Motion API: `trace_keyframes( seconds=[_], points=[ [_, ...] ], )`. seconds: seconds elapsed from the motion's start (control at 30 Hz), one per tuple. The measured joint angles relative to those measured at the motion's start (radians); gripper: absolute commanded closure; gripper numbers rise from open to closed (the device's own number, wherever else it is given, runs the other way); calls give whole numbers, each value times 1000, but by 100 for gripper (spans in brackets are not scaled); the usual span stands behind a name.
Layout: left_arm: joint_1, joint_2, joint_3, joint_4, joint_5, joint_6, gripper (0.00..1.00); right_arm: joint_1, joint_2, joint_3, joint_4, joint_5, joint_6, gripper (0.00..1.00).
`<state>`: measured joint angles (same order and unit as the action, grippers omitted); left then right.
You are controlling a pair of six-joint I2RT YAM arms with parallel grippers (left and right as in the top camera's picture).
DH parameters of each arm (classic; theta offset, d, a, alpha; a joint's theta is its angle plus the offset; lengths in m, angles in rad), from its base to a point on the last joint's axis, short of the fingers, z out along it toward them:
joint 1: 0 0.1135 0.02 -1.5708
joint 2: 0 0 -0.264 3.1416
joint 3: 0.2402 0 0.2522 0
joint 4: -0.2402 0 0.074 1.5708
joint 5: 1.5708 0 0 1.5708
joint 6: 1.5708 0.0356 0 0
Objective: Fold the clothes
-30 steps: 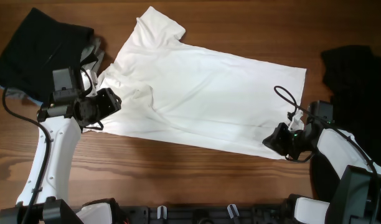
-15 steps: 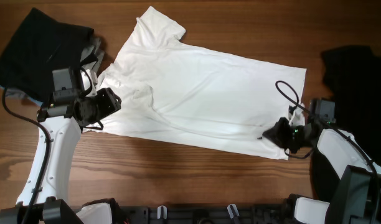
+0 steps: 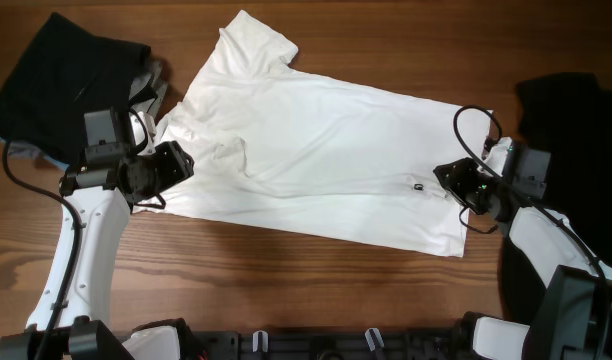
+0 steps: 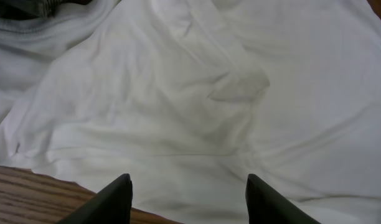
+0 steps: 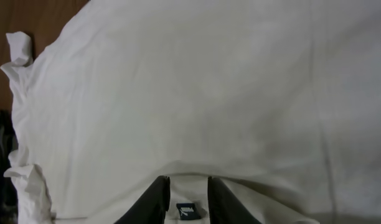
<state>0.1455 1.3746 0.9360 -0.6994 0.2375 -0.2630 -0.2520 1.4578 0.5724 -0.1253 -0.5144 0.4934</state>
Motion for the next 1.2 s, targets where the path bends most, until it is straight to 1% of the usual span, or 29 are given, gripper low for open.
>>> trace_keyframes(
  seconds=[0.03, 0.07, 0.2, 0.3, 0.5, 0.57, 0.63, 0.67, 0.73, 0.8, 0.87, 0.9, 0.93, 0.97, 1.03, 1.07, 1.13, 1.17, 1.2],
  points=[
    [0, 0, 0, 0, 0, 0, 39, -11, -2, 0, -18, -2, -7, 53],
    [0, 0, 0, 0, 0, 1, 39, -19, -6, 0, -42, -7, -13, 52],
    [0, 0, 0, 0, -1, 4, 39, -42, -33, 3, -207, -39, -80, 41],
    [0, 0, 0, 0, -1, 4, 39, -42, -35, 3, -285, -18, -106, 40],
    [0, 0, 0, 4, -1, 5, 39, -42, -35, 4, -333, 12, -132, 41],
    [0, 0, 0, 4, -1, 7, 39, -42, -35, 4, -350, 14, -133, 50],
    [0, 0, 0, 4, -1, 7, 38, -42, -35, 4, -329, 16, -135, 59],
    [0, 0, 0, 6, -2, 7, 38, -42, -35, 4, -314, 18, -135, 61],
    [0, 0, 0, 7, -4, 8, 38, -43, -35, 4, -278, 21, -132, 69],
    [0, 0, 0, 7, -4, 8, 38, -43, -35, 4, -241, 21, -117, 73],
    [0, 0, 0, 7, -4, 8, 38, -42, -35, 4, -224, 22, -98, 73],
    [0, 0, 0, 7, -4, 8, 38, -42, -35, 4, -223, 22, -93, 70],
    [0, 1, 0, 7, -4, 8, 38, -42, -35, 4, -224, 22, -90, 65],
    [0, 2, 0, 7, -4, 8, 38, -42, -35, 4, -225, 22, -90, 62],
    [0, 2, 0, 7, -4, 8, 38, -42, -35, 4, -230, 22, -82, 61],
    [0, 2, 0, 7, -4, 8, 38, -40, -35, 4, -232, 22, -79, 64],
    [0, 2, 0, 7, -4, 8, 38, -37, -35, 4, -233, 22, -77, 77],
    [0, 2, 0, 7, -4, 8, 38, -34, -35, 4, -233, 21, -75, 85],
    [0, 2, 0, 7, -4, 8, 38, -31, -35, 4, -227, 22, -73, 96]
  ],
)
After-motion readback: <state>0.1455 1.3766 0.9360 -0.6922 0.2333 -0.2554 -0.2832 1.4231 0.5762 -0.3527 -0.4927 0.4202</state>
